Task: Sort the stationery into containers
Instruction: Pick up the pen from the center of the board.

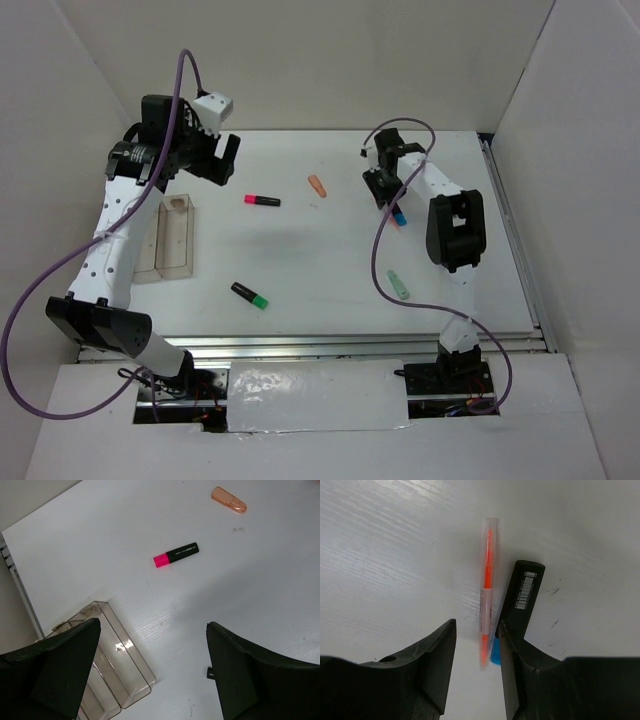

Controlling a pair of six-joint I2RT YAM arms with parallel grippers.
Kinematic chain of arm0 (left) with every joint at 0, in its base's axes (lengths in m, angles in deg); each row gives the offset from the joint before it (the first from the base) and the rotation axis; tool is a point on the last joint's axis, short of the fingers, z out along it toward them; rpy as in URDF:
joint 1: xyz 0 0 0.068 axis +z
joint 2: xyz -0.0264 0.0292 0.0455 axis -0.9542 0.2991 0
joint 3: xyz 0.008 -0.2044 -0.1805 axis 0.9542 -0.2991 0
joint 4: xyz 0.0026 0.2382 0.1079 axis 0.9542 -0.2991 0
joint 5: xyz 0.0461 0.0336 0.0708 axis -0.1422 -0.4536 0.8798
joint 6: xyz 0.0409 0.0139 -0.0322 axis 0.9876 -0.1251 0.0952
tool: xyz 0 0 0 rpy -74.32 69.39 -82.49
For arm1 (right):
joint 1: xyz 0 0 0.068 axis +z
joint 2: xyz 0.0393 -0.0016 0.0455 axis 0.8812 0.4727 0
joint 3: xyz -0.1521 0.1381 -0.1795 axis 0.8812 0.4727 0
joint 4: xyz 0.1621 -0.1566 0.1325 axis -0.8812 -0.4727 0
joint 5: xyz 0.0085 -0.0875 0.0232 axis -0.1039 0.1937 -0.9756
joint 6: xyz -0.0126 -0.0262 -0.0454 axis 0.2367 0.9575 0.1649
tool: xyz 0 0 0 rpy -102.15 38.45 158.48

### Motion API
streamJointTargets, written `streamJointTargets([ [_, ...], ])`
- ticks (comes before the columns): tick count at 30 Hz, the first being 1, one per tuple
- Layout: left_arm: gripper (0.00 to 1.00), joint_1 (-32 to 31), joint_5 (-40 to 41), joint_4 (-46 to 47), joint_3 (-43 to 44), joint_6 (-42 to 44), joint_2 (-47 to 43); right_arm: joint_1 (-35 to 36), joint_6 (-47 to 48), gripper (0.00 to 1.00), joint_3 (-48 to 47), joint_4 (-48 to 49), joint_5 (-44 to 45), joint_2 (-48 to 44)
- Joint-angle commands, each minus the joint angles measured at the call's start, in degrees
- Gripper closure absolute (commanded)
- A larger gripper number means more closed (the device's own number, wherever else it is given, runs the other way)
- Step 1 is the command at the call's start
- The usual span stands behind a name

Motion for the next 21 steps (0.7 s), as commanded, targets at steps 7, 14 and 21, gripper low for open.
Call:
streamJointTargets([
  [7, 0.01, -0.24, 1.82, 2.83, -1.02, -0.83, -1.22, 0.90, 0.25, 0.62, -6.56, -2.77, -0.36, 5.27],
  [14, 0.01, -0.24, 2.09, 2.83, -1.55, -0.92, -0.87, 0.81, 0.60, 0.65, -8.14, -3.91, -0.36, 7.30],
  [21, 0.01, -0.15, 1.83, 4.41, -3.57, -1.18, -1.66, 0.81, 0.77, 0.77, -10.60, -6.89, -3.43, 9.50],
])
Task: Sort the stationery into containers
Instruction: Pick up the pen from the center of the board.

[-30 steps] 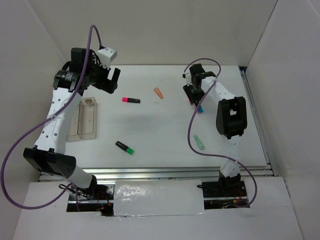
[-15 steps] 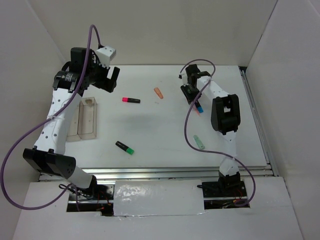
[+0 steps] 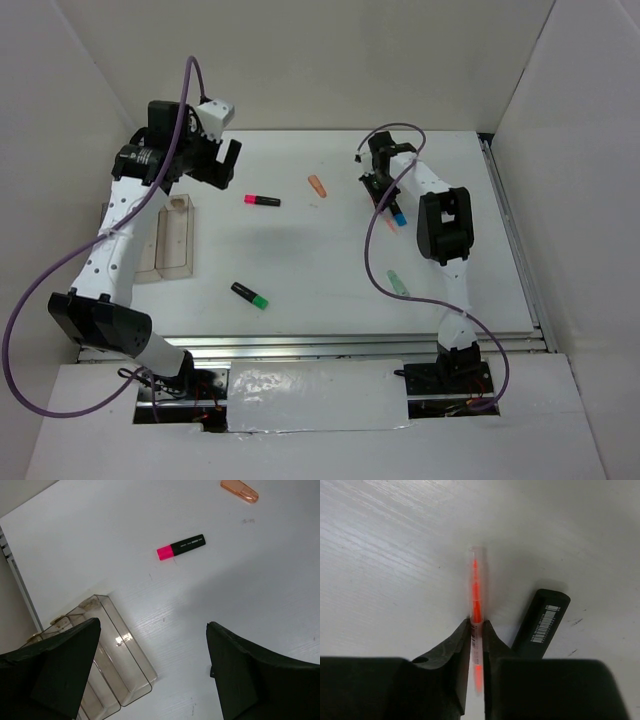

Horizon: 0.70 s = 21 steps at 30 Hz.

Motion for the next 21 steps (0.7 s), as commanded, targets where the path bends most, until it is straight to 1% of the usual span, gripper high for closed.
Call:
streamJointTargets([
  [1, 0.01, 0.03, -0.95, 2.44, -0.92, -1.48, -1.73, 0.37, 0.55, 0.86, -3.39, -3.23, -2.04, 1.54],
  [2, 0.01, 0.55, -2.00, 2.79, -1.19, -1.75, -1.90, 0.46, 0.47, 0.92, -3.31, -3.40, -2.21, 1.54],
  [3, 0.01, 1.16, -6.36, 2.88, -2.06, -2.53, -2.16, 0.37, 0.12, 0.99, -3.31, -3.67, -2.65, 0.93],
  [5, 0.01, 2.83, -13.83, 3.49, -3.29, -3.42, -3.31, 0.37, -0.67, 1.00, -2.78, -4.28, -5.10, -0.82],
  [6, 0.01, 5.71, -19.01, 4.54, -4.43, -4.90, -3.92, 0.28, -1.37, 1.00, -2.17, -3.76, -8.94, -2.40],
  [7, 0.01, 7.31, -28.80, 6.81, -8.97, -6.92, -6.36, 0.37, -2.25, 1.00, -0.42, -3.15, -11.68, -6.41],
  [8, 0.01, 8.89, -33.77, 13.19, -11.71, -10.42, -7.69, 0.37, -4.52, 1.00, 0.72, -1.14, -14.93, -8.72],
  [9, 0.01, 10.56, -38.26, 17.08, -17.83, -13.50, -10.40, 0.46, -6.11, 1.00, 2.04, 0.10, -21.05, -13.96],
  [10, 0.01, 10.84, -45.18, 21.21, -21.28, -15.88, -11.65, 0.46, -8.04, 1.00, 4.40, 2.02, -23.98, -16.54],
  [11, 0.01, 10.40, -47.51, 32.39, -24.71, -22.69, -13.31, 0.54, -12.15, 1.00, 5.04, 5.18, -26.88, -18.74],
  [12, 0.01, 9.62, -48.32, 37.37, -30.84, -26.15, -15.50, 0.81, -14.63, 1.00, 6.52, 6.86, -32.65, -22.85],
  [13, 0.01, 7.78, -47.28, 40.56, -32.90, -28.45, -16.31, 0.90, -17.61, 1.00, 7.23, 8.62, -35.50, -24.98],
  [14, 0.01, 4.46, -46.66, 42.50, -33.96, -29.69, -16.58, 0.98, -23.21, 1.00, 7.94, 12.72, -37.96, -26.56],
  [15, 0.01, 2.51, -46.13, 43.74, -34.76, -29.70, -16.49, 1.42, -26.05, 1.00, 9.94, 14.85, -43.38, -29.71],
  [16, 0.01, -1.16, -44.82, 44.19, -34.85, -29.79, -16.32, 1.51, -28.86, 1.00, 11.10, 20.18, -46.22, -31.22],
  [17, 0.01, -2.85, -44.11, 44.89, -35.37, -30.40, -16.06, 1.86, -33.85, 1.00, 12.33, 22.85, -48.25, -34.11],
  [19, 0.02, -6.46, -43.32, 49.09, -35.90, -32.32, -15.27, 3.78, -36.53, 1.00, 15.41, 27.94, -50.71, -36.32],
  [21, 0.06, -7.26, -43.40, 52.35, -35.91, -35.93, -13.52, 5.28, -38.72, 1.00, 17.51, 29.98, -51.17, -38.87],
])
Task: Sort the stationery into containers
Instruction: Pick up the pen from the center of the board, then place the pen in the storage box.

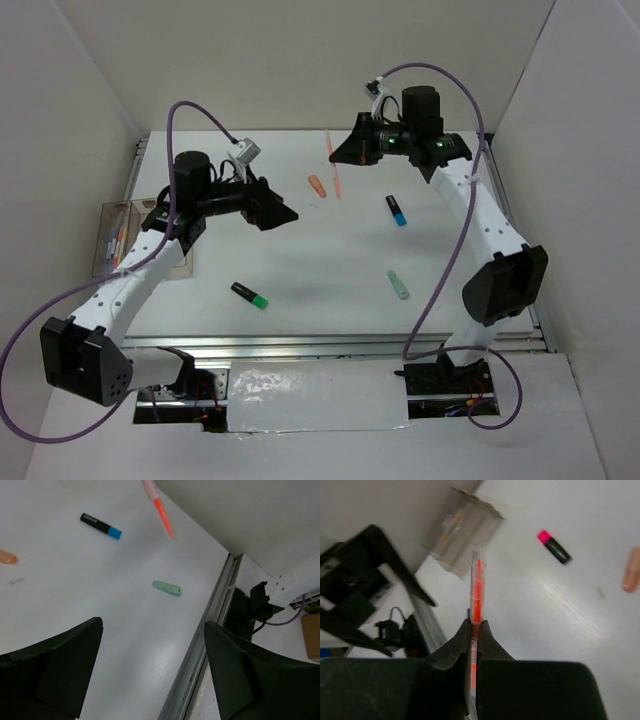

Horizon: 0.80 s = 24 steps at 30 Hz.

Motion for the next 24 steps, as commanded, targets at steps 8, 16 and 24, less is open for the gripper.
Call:
streamJointTargets([
  [8, 0.08, -1.85, -5.39, 23.39, 2.44, -15.63, 4.30, 6.20, -13.70, 1.00, 7.84, 15.77, -11.11, -5.53],
  [16, 0.22, -2.20, -7.94, 33.31, -0.10, -24.41, 7.29, 8.40, -16.43, 1.00, 9.68, 18.93, -12.35, -5.53],
  [24, 0.32, -2.03, -6.36, 38.59, -1.25, -31.62, 9.84, 8.84, -22.67, 1.00, 11.97, 24.82, -10.60, -5.88],
])
